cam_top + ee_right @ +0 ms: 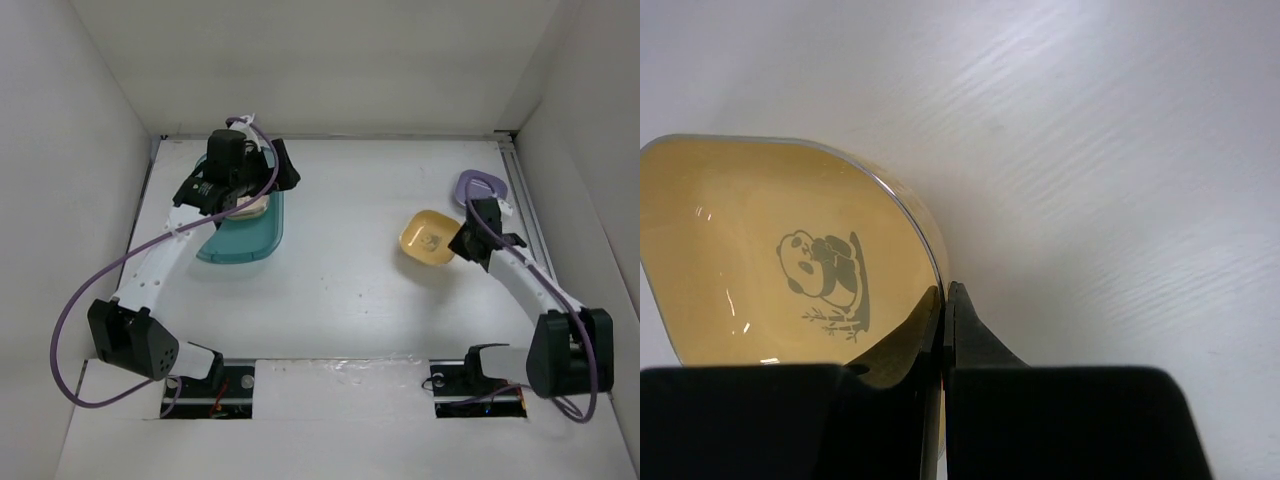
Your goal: Place the plates into the plastic bin on the countertop
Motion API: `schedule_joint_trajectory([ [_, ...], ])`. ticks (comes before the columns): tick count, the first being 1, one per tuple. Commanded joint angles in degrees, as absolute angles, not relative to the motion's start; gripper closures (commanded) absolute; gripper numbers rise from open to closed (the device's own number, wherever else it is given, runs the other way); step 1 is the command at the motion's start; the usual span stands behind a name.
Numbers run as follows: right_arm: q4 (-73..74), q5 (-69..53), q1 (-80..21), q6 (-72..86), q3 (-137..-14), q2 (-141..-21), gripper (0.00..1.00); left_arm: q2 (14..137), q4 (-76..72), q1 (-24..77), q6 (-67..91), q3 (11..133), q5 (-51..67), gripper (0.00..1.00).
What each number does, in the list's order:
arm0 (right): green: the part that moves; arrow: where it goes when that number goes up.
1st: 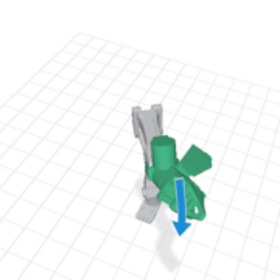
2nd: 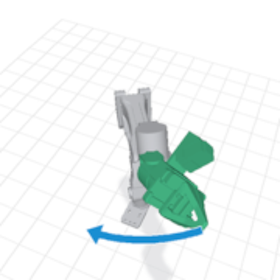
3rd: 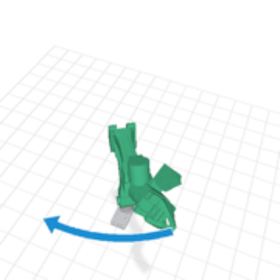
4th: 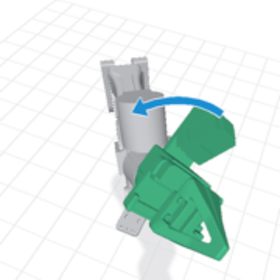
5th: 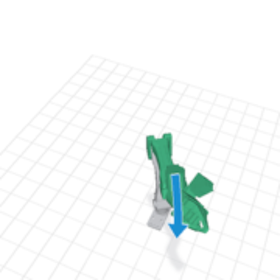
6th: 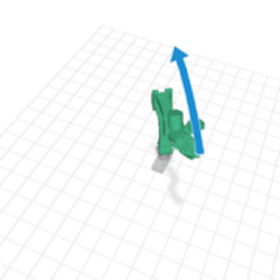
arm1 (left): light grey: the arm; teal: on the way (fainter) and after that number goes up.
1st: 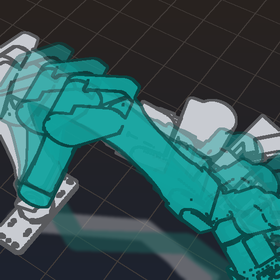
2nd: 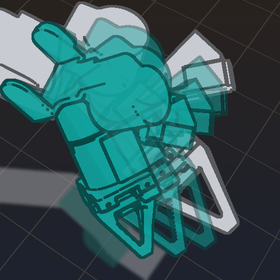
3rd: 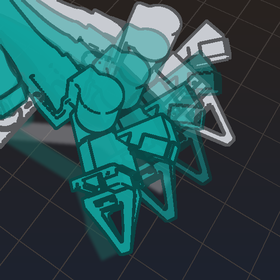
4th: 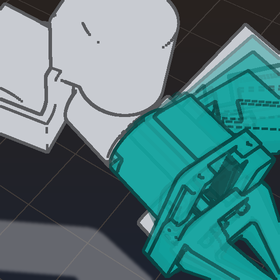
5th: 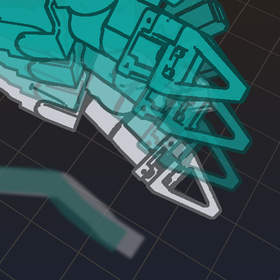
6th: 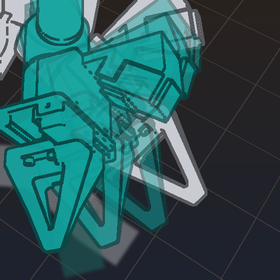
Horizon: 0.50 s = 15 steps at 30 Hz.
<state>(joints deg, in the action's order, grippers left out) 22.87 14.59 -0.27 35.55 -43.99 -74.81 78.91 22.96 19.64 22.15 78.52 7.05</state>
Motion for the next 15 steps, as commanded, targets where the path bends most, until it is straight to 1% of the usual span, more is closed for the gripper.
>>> schedule_joint_trajectory([
  [1,21.8,13.36,-8.59,34.72,-46.22,-67.6,1.0,79.71,18.29,19.6,23.73,78.23,16.15,0.0],
  [2,21.19,11.53,-11.92,33.41,-47.45,-66.89,1.0,79.72,17.76,19.6,23.73,77.7,16.69,0.0],
  [3,21.18,10.99,-13.43,32.44,-51.46,-66.88,1.0,80.67,17.75,19.6,23.73,77.7,16.7,0.0],
  [5,24.51,10.99,-17.9,30.51,-57.1,-70.03,1.0,82.86,17.75,19.6,23.73,78.48,18.87,0.0],
  [6,25.39,10.99,-19.5,29.63,-63.05,-71.79,1.0,83.49,17.75,19.6,23.12,79.01,20.2,0.0],
  [7,27.58,10.99,-20.82,29.01,-66.15,-75.81,1.0,83.5,17.75,20.3,23.12,79.01,21.0,0.0],
  [9,28.73,11.78,-24.32,28.31,-73.78,-79.87,1.0,84.2,18.54,23.19,22.24,80.67,17.41,0.0],
  [11,29.26,11.78,-26.01,28.3,-77.77,-84.96,1.0,84.81,19.34,23.73,21.53,80.68,17.4,0.02],
  [13,29.27,11.25,-28.21,28.3,-82.41,-87.44,1.0,85.34,19.34,23.73,21.53,80.68,15.48,0.02],
  [15,29.27,10.38,-29.35,28.3,-84.89,-89.9,1.0,86.04,20.13,23.73,21.01,80.16,14.95,0.05],
])
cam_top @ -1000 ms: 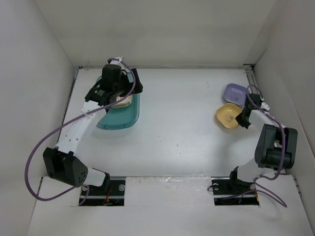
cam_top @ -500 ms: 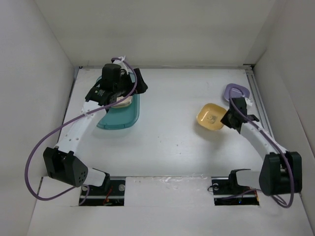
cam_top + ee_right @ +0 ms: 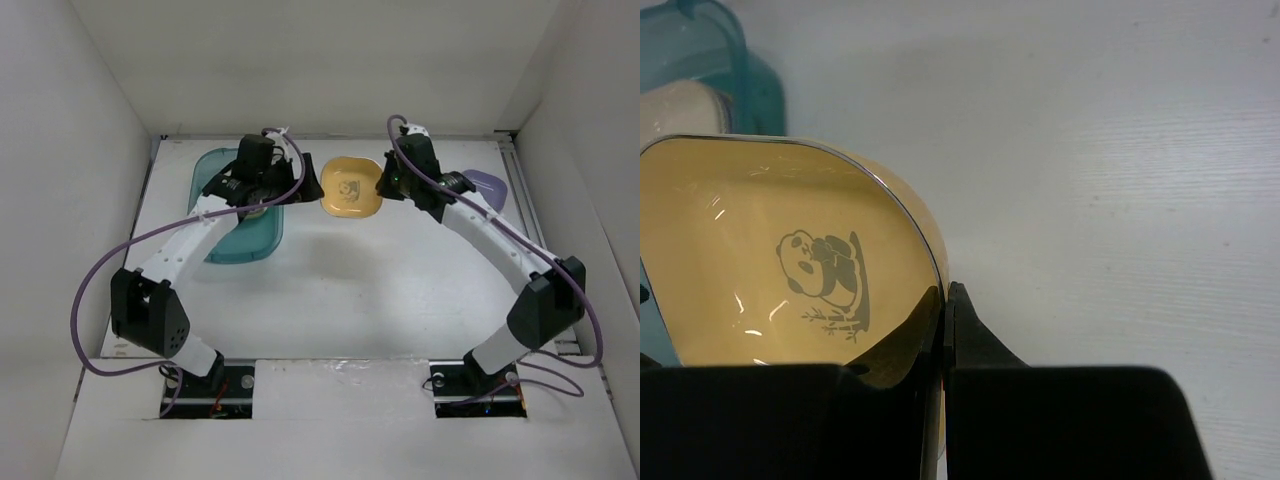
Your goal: Place the plates into the plastic bin on the countertop
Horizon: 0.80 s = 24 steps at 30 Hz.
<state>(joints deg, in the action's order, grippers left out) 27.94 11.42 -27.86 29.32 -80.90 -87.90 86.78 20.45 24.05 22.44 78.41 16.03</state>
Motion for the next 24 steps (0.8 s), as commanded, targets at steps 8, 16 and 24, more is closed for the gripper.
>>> schedule_joint_trajectory([
  [8,27.95,7.65,-33.74,28.83,-89.47,-92.29,1.0,88.76,21.79,23.73,21.62,80.77,9.76,0.48],
  [16,26.46,7.3,-36.47,28.83,-90.7,-91.14,1.0,90.88,23.03,23.73,22.24,81.3,6.86,0.96],
  [24,18.28,-0.97,-32.61,27.6,-85.78,-90.09,0.16,90.26,21.97,20.05,23.38,82.44,0.88,1.0],
])
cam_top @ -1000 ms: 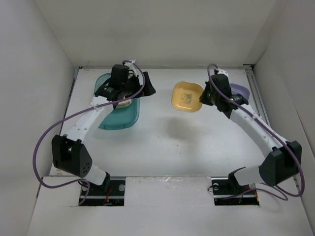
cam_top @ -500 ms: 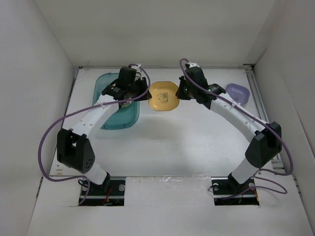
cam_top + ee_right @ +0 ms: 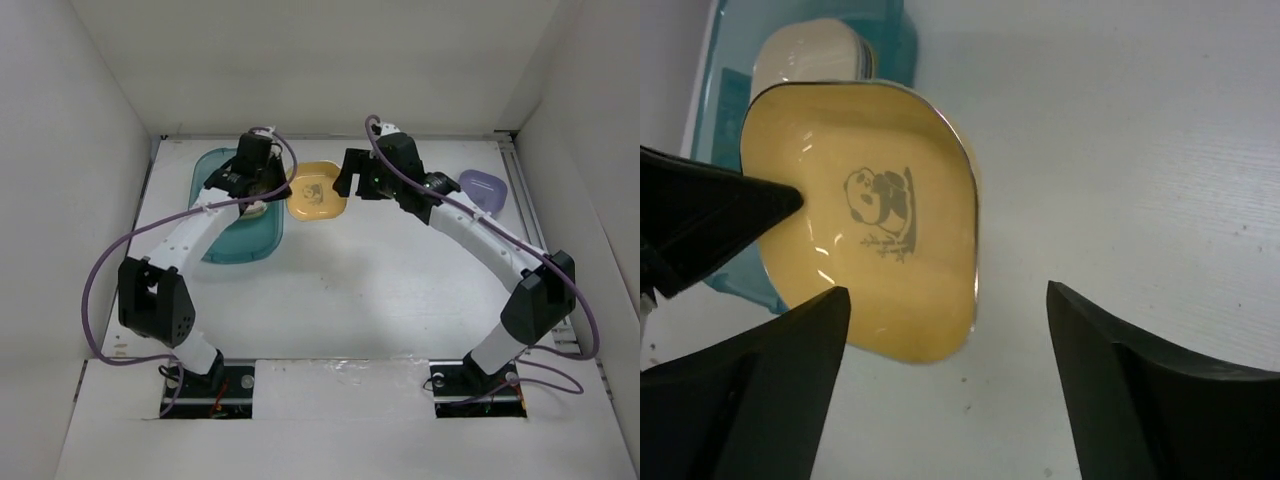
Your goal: Place the plates into the plastic bin on the countertop
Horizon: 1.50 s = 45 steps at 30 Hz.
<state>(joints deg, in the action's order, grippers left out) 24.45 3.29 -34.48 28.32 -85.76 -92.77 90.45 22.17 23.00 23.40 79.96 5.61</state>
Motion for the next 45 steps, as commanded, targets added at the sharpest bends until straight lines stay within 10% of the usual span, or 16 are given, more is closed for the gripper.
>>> schedule_joint_trajectory([
  [1,18.8,-0.01,-31.3,27.6,-85.26,-90.09,0.13,89.74,21.97,16.47,22.86,83.22,0.88,1.0],
  [23,10.2,-12.3,-14.15,21.71,-64.95,-83.85,0.1,105.92,24.35,-2.9,15.9,95.72,-0.7,1.0],
  [24,10.2,-12.3,-13.63,21.71,-64.95,-83.85,0.09,105.39,24.35,-2.9,15.91,95.71,-1.92,0.97],
  [30,10.2,-8.36,-10.82,23.55,-63.9,-84.38,0.0,97.92,22.5,-2.9,17.05,91.67,-0.27,0.0],
  [45,16.62,12.04,11.94,31.37,-66.53,-85.77,0.0,81.83,17.84,-5.27,25.05,83.85,13.26,0.0],
])
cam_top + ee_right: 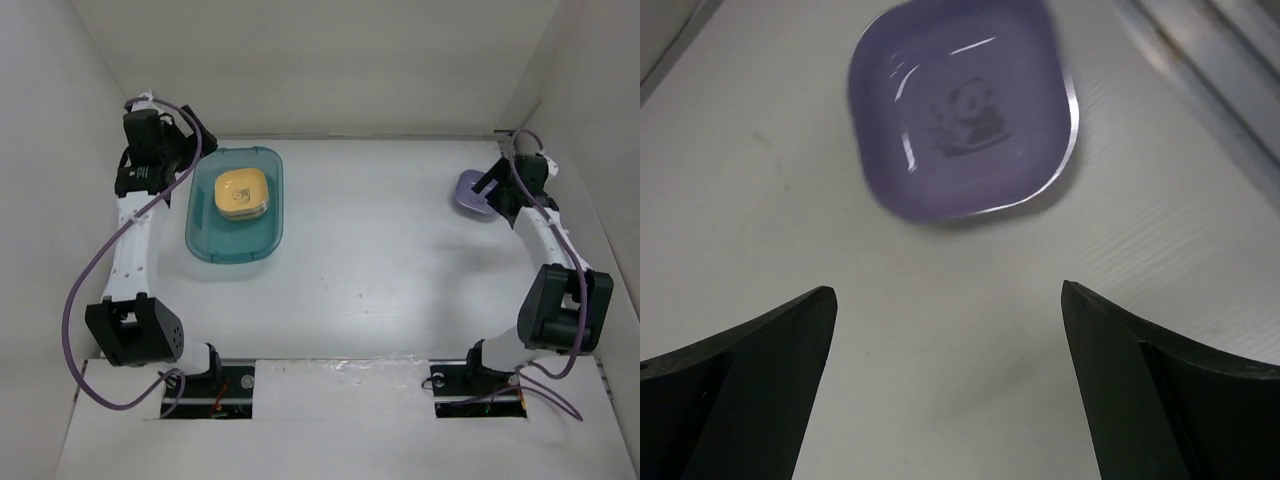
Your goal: Place the plates into the plastic bin on the countertop
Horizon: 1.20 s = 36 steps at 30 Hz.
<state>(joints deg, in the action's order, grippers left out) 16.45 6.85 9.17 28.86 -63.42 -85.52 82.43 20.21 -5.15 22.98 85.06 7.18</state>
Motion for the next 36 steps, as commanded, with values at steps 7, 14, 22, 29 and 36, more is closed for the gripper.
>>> schedule_joint_trajectory([
  [7,15.2,13.35,16.26,33.31,-70.66,-97.44,0.01,78.49,17.84,-3.43,25.66,83.85,10.65,0.0],
  [14,21.16,16.34,16.26,31.66,-82.95,-112.73,0.07,75.94,17.84,-2.81,25.14,81.21,6.59,0.0],
  [22,24.17,18.72,15.21,28.66,-85.87,-117.16,0.59,77.07,19.77,-2.81,24.61,82.35,5.91,0.0],
  [29,26.54,15.29,13.1,28.12,-88.07,-116.82,1.0,81.04,23.29,3.23,23.99,84.99,8.16,0.0],
  [36,20.3,17.66,-2.88,29.96,-78.93,-102.76,1.0,85.68,22.24,24.51,25.39,84.81,8.25,0.0],
])
